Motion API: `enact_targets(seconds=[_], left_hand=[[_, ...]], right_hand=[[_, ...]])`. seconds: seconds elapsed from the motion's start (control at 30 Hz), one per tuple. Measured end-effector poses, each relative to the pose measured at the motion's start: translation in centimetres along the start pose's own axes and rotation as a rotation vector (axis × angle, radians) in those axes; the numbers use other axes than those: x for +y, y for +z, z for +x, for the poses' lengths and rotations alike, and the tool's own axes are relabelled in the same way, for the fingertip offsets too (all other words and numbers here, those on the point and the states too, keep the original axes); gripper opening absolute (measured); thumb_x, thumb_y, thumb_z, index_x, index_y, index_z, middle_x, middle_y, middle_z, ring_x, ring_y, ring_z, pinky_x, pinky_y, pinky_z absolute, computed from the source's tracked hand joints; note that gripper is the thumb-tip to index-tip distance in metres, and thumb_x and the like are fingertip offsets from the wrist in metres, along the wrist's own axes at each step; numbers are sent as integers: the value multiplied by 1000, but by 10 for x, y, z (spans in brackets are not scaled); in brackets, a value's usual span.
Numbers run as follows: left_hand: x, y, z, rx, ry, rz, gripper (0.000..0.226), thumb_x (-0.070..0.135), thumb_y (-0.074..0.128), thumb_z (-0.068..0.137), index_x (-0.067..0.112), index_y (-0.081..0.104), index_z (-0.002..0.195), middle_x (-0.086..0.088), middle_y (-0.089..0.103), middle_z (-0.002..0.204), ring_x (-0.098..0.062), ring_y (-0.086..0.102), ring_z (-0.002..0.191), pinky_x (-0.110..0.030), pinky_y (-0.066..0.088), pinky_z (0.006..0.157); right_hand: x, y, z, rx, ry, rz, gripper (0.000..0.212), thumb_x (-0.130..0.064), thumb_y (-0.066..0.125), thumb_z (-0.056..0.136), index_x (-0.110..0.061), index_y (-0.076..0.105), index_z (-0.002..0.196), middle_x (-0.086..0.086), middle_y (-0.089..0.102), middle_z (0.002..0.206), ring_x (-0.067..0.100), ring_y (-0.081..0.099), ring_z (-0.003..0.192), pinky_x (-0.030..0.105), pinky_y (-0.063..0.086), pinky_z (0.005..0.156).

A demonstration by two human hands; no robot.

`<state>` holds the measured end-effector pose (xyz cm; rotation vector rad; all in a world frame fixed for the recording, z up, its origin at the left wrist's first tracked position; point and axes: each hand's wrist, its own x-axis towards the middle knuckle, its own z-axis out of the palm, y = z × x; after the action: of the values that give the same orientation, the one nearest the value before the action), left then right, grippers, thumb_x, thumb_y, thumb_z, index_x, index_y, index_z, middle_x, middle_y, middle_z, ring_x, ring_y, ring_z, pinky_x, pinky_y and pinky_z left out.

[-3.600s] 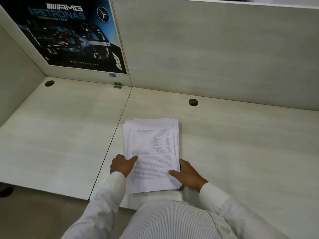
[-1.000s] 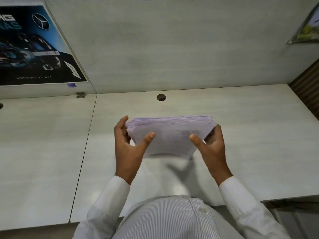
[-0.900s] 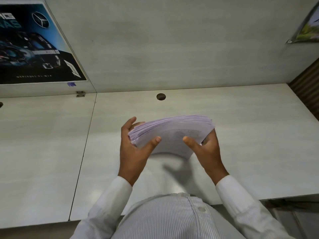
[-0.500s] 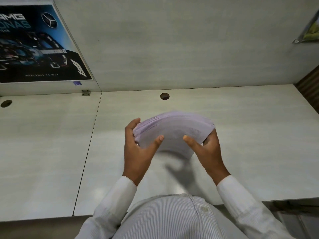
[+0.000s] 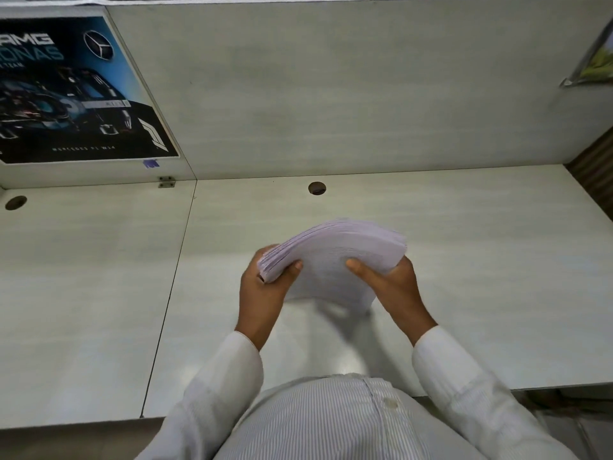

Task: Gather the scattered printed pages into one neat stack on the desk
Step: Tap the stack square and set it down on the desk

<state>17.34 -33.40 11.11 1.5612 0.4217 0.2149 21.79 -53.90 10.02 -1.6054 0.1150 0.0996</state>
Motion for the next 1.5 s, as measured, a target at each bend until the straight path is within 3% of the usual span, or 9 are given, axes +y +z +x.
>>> enact_targets(seconds=[0.1,0.2,0.33,0.47,0.63,0.87,1.23,1.37,1.5], left_hand=[[-11,4,16,-6,-183,-86,18,17,79,81,25,72,96,9,76,94,-22,69,106,-34,55,90],[-2,11,27,-17,-171,-112,14,24,78,83,24,73,96,1,76,100,-26,69,104,-46,54,97],[13,11,28,-64,-75,-123,18,17,75,85,25,71,101,8,76,97,-15,70,95,-29,58,84],[8,4,18,-65,-38,-28,49,28,84,76,26,63,120,8,72,112,-11,68,103,-29,55,85],[18,-2,7,12,73,-1,60,19,83,76,21,52,127,10,65,114,3,64,95,-14,51,76],[30,0,-5,63,197,-27,72,33,89,68,20,50,127,0,60,112,-4,62,97,-20,51,83],[37,-6,-1,70,238,62,45,23,82,78,22,59,116,9,65,114,-2,63,99,-19,52,81],[33,-7,-7,47,218,51,52,40,75,81,22,53,125,9,62,122,1,60,106,-13,49,84],[33,4,-10,107,188,-7,53,59,46,91,16,57,119,8,66,116,-3,60,108,-17,45,90]], right_hand=[[6,1,13,-65,112,-9,35,-16,88,71,-22,72,102,-6,77,98,10,72,93,16,55,69],[1,8,19,-2,124,12,31,-19,88,72,-22,73,98,-3,77,98,11,73,91,21,57,74],[-8,3,14,34,39,56,30,-15,86,74,-22,73,100,-8,77,94,5,72,89,16,55,70],[-1,-6,4,44,56,41,32,-17,86,74,-23,70,101,-8,76,95,8,70,91,16,54,69],[-3,-15,1,64,-77,76,52,-15,88,72,-22,59,116,-3,70,113,13,67,104,27,55,84],[-19,-8,-2,83,-173,86,59,-33,88,66,-24,57,115,-1,69,112,12,67,101,23,53,81],[-15,-4,-5,-14,-161,5,58,-22,89,68,-18,62,119,-6,71,112,9,67,106,22,53,87],[-16,-5,-4,-24,-163,0,46,-20,87,73,-19,64,113,-15,73,101,2,68,95,15,51,78],[-20,5,-9,72,-189,99,47,-55,57,86,-15,62,110,-10,69,99,3,64,92,13,47,78]])
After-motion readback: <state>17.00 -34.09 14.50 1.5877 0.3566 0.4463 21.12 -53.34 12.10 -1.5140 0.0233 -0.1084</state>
